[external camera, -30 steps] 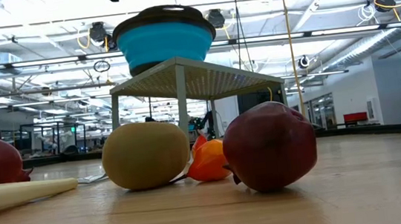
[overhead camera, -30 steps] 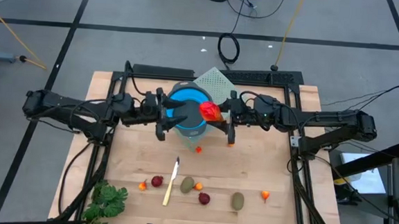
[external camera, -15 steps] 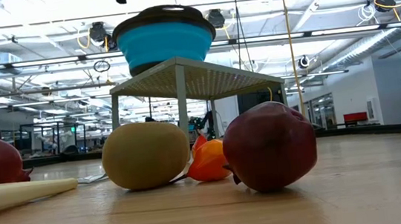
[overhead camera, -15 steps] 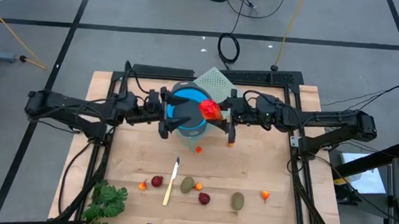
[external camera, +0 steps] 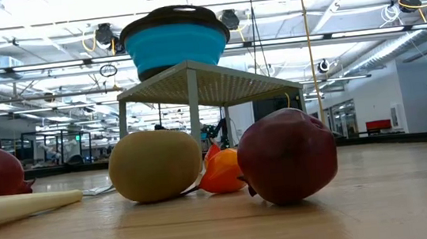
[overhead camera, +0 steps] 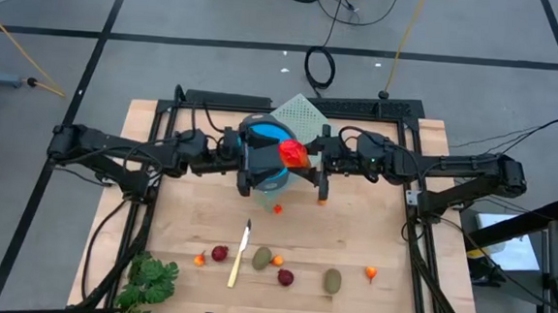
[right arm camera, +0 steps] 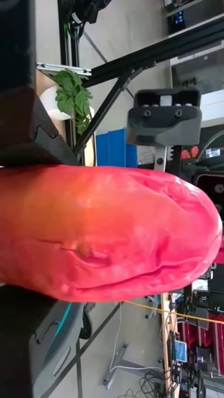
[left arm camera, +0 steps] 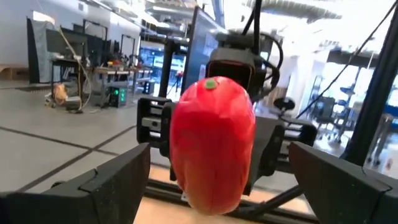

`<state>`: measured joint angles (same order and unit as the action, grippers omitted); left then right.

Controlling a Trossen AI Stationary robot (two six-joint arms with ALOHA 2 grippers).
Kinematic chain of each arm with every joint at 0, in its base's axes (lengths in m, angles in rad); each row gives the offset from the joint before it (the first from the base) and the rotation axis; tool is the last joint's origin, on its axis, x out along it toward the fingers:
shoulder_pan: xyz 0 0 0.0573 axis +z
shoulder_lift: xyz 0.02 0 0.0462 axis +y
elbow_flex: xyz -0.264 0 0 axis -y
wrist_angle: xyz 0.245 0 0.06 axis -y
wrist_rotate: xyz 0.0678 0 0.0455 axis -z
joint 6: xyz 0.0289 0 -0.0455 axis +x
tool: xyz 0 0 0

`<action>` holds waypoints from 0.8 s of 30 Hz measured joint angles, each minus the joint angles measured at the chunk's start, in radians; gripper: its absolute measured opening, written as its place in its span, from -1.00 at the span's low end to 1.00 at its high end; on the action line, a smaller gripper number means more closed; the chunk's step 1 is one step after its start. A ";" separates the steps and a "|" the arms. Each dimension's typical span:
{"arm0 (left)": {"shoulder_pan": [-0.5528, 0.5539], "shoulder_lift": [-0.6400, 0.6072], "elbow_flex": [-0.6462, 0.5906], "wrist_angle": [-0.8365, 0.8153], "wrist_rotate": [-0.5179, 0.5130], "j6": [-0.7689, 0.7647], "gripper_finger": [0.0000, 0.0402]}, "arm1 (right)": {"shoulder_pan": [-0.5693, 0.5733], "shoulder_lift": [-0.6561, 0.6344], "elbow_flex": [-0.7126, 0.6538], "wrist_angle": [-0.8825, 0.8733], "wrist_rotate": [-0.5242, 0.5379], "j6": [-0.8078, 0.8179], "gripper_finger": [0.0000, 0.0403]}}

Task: Pick & Place Fruit
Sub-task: Put the mango into the blue strainer bowl

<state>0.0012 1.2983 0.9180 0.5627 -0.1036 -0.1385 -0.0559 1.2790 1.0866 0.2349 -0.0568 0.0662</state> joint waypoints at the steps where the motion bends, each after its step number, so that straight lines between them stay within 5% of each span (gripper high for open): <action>1: 0.002 0.012 0.019 -0.019 0.000 0.010 0.88 | 0.000 0.000 0.000 0.001 0.000 0.000 0.09; 24: 0.037 0.121 0.168 -0.111 0.105 0.026 0.95 | 0.019 0.000 0.000 0.001 0.002 0.000 0.09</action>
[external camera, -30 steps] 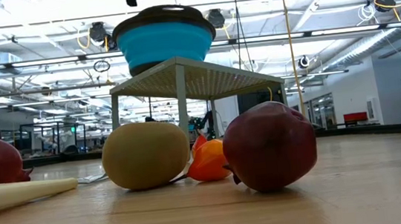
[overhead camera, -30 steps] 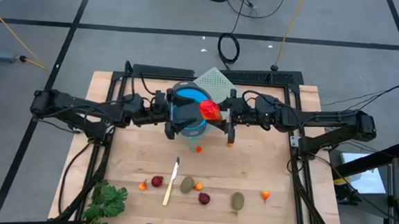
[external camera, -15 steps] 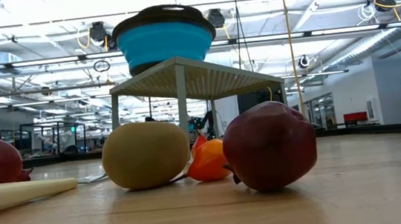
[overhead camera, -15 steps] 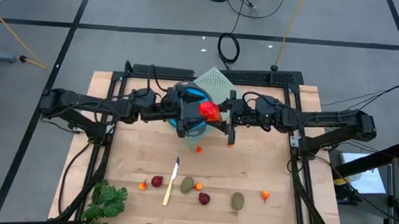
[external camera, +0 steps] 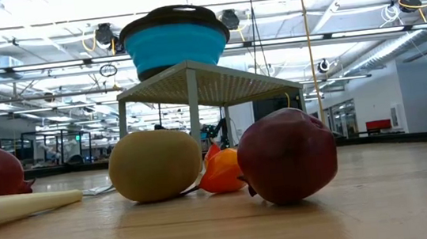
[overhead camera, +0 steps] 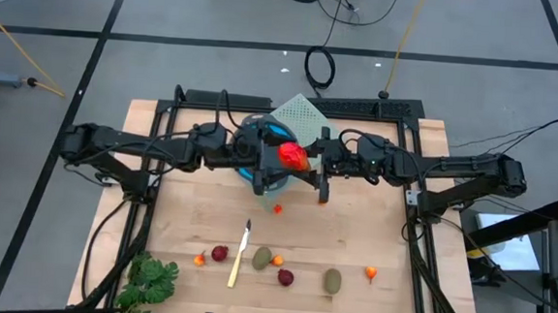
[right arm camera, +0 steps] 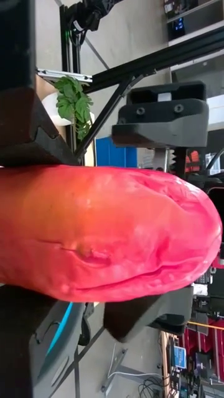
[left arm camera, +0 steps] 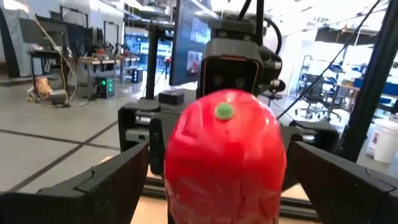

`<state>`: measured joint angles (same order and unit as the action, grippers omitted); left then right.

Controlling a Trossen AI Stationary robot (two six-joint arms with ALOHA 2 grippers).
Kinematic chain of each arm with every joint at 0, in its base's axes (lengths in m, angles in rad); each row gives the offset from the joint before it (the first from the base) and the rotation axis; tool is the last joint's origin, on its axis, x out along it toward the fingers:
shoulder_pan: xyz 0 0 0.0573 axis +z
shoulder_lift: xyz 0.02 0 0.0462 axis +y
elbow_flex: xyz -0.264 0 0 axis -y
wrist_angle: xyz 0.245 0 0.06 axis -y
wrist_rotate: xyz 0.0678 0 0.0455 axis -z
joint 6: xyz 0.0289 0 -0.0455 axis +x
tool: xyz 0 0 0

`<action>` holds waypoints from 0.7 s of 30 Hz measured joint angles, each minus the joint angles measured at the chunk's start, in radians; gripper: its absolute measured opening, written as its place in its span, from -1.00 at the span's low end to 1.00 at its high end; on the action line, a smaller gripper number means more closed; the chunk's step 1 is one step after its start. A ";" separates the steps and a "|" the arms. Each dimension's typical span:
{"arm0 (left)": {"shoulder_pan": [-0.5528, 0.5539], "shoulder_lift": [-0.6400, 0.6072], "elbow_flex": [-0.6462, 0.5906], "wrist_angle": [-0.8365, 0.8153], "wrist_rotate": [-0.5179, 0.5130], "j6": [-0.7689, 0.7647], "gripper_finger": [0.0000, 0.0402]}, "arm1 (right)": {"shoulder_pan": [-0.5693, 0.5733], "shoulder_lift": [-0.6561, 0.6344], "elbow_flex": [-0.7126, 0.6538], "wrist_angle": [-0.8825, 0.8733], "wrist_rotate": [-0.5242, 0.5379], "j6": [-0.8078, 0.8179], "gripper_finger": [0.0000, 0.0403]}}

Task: Pick & Place Fruit
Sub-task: Put the mango into the blue strainer bowl

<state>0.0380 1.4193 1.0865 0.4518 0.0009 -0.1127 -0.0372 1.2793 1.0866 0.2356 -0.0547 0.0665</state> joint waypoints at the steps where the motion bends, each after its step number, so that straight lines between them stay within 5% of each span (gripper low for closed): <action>1: 0.000 0.001 0.000 -0.002 0.000 0.000 0.95 | 0.000 0.000 0.000 0.000 0.000 0.000 0.09; 9: 0.000 0.002 0.000 0.020 -0.001 0.011 0.92 | 0.000 0.000 0.000 0.000 0.001 0.011 0.09; 21: 0.000 0.002 0.000 0.020 -0.002 0.036 0.21 | 0.000 0.000 0.000 0.013 0.002 0.012 0.09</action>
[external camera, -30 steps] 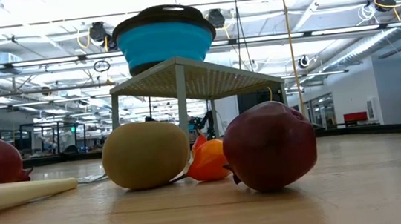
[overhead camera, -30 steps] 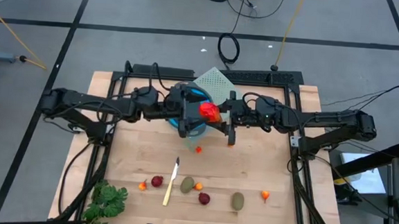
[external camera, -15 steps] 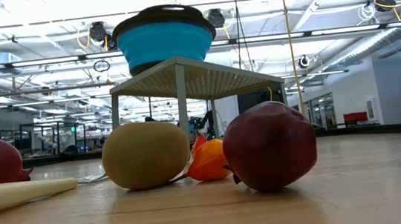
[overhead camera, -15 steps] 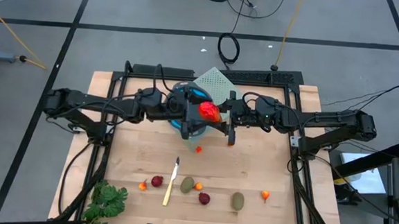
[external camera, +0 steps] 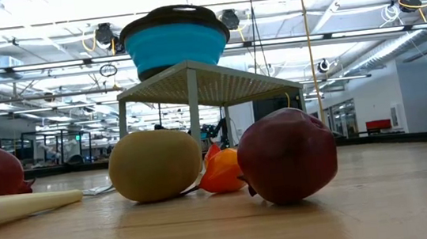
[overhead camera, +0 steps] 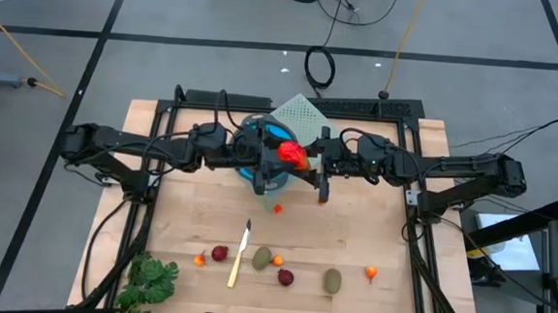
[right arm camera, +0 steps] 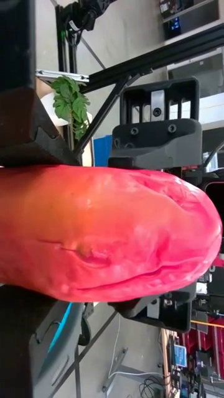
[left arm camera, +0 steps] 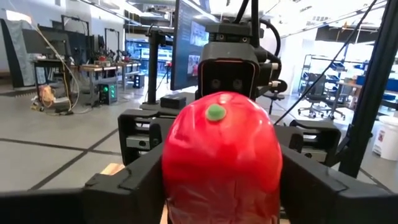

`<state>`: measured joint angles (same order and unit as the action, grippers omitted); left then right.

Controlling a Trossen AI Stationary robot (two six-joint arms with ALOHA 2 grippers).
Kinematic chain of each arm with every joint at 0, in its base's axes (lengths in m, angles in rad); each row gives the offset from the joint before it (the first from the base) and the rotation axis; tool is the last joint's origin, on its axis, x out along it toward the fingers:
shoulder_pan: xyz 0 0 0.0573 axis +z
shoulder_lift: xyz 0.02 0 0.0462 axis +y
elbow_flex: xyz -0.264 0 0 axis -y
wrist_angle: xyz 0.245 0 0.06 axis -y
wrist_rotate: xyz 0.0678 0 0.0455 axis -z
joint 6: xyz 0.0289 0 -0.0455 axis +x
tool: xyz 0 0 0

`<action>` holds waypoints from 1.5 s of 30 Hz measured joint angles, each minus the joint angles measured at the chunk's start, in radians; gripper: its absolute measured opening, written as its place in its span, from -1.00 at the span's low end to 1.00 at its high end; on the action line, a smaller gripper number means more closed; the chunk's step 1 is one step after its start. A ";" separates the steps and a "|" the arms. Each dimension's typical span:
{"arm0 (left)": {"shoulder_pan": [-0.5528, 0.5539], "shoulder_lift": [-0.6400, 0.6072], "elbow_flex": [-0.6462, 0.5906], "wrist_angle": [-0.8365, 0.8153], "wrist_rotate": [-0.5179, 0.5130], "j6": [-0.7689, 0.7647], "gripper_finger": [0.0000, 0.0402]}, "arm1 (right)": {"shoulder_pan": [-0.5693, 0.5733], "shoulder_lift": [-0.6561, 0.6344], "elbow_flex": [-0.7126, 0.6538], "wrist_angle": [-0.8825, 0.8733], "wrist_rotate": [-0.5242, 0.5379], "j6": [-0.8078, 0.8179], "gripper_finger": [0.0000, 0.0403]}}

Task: Pick & Place Fruit
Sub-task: Put the mango into the blue strainer bowl

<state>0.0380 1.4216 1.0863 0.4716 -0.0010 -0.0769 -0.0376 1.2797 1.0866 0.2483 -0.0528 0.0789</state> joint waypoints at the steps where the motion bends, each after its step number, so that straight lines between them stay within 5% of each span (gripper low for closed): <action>1: 0.000 0.000 0.000 0.001 0.000 -0.001 0.17 | 0.000 0.000 0.000 0.006 0.000 0.001 0.09; 45: 0.000 0.000 -0.002 -0.035 -0.008 0.036 0.09 | 0.000 0.000 0.000 -0.045 -0.001 0.127 0.64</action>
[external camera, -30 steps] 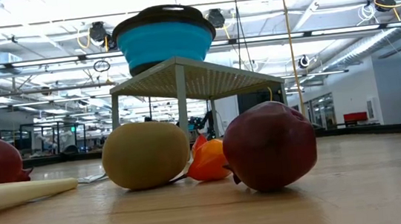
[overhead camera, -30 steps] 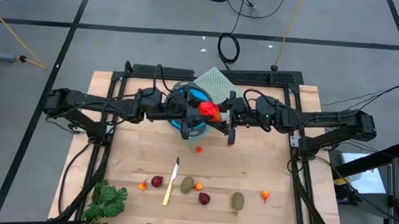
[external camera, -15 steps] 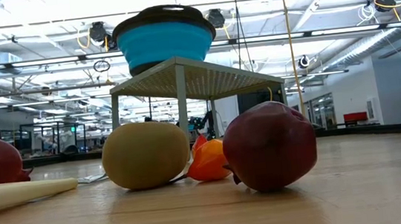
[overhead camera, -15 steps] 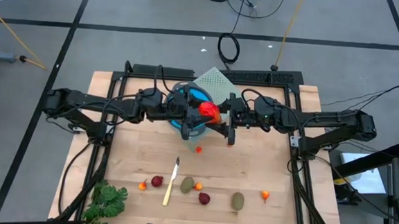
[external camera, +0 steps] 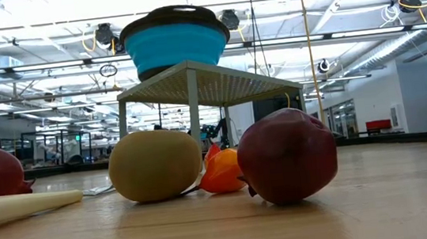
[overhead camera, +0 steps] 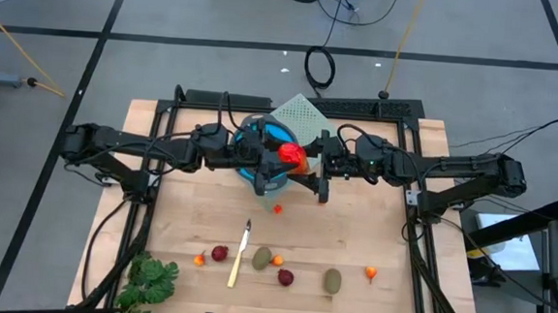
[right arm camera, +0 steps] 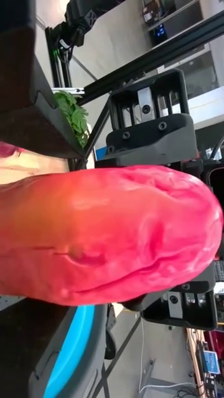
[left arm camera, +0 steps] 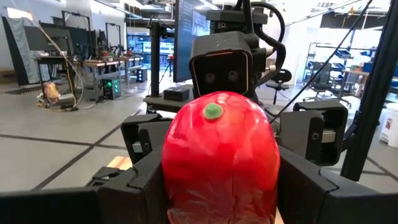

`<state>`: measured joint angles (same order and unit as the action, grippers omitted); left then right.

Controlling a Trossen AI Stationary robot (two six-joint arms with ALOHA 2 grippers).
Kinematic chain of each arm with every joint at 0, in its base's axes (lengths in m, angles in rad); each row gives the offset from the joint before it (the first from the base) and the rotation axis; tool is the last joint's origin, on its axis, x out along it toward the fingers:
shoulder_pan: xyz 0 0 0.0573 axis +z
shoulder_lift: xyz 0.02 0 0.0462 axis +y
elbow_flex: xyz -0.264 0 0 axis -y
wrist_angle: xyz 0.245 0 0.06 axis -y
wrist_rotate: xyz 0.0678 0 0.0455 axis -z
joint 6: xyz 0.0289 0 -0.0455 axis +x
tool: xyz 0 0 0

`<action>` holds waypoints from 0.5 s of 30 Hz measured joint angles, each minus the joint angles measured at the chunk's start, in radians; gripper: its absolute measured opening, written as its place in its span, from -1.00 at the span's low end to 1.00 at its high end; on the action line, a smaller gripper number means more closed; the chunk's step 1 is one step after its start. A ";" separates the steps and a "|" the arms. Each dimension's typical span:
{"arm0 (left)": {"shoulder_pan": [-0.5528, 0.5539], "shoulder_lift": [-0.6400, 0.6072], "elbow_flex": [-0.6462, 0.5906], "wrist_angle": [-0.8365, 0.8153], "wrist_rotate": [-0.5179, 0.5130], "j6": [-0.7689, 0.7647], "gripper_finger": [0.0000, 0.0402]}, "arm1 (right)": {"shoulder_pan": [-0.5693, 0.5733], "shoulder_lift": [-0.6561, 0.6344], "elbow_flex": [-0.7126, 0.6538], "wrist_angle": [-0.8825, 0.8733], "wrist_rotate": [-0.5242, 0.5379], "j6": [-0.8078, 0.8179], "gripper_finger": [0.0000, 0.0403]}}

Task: Pick & Place Fruit
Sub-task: Put the mango into the blue strainer bowl

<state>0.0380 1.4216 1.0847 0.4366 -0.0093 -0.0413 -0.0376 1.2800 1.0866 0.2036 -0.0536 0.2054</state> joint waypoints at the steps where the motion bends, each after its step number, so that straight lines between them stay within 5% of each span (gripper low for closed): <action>1: 0.000 0.000 0.000 -0.001 -0.001 0.012 0.09 | 0.000 0.000 0.000 -0.001 0.000 0.000 0.65; 15: 0.026 -0.083 0.000 -0.193 -0.100 0.060 0.09 | -0.023 -0.002 0.000 -0.034 0.011 -0.001 0.65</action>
<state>0.0641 1.3390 1.0847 0.2437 -0.1090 0.0185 -0.0602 1.2784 1.0866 0.1694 -0.0424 0.2047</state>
